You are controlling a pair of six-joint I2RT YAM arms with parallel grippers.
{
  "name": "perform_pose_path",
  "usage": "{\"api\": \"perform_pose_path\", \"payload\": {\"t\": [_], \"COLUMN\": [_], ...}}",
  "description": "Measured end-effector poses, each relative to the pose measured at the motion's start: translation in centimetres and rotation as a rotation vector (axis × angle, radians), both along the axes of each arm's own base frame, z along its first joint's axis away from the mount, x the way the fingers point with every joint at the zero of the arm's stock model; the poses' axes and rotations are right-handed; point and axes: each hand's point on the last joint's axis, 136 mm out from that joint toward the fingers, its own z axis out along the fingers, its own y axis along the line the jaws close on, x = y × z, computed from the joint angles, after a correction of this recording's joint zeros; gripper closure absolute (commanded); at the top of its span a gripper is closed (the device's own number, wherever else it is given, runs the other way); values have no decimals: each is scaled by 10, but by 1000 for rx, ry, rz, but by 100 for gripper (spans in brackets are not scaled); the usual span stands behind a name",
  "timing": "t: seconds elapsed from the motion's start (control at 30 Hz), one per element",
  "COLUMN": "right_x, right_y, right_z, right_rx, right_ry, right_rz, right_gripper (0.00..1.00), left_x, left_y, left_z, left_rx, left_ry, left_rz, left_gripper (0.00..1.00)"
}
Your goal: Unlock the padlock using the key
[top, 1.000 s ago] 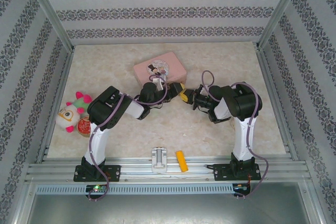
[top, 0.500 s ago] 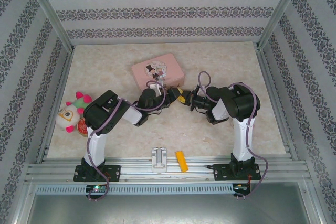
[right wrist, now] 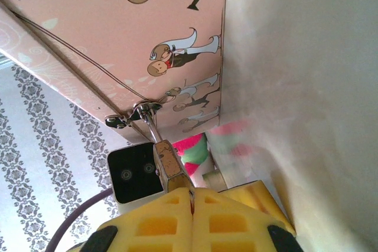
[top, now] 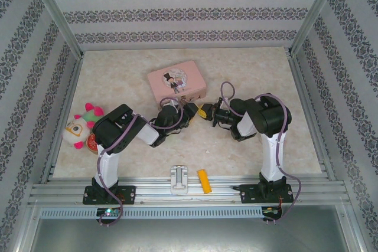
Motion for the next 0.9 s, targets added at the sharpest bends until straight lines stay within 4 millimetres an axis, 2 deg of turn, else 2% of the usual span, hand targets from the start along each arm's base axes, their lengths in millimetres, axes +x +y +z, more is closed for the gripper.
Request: {"api": "perform_pose_path", "payload": {"t": [0.07,0.47,0.6,0.77,0.9], "right_x": [0,0,0,-1,-2], "right_y": [1,1,1,2,4], "right_z": [0,0,0,0,0], "right_rx": [-2,-8,-8,-8,-8], "right_ry": [-4,-13,-13,-13,-13], "right_rz": [-1,-1,0,2,8], "right_gripper": [100,100,100,100,100], "left_x": [1,5,9,14,15], "left_y": [3,11,16,28,37], "left_z": [-3,-6,-4,0,0], "left_rx": [10,93,117,190,247], "left_ry": [9,-28,-44,-75,-76], "left_rz": [17,66,98,148,169], "left_gripper": [50,53,45,40,41]}}
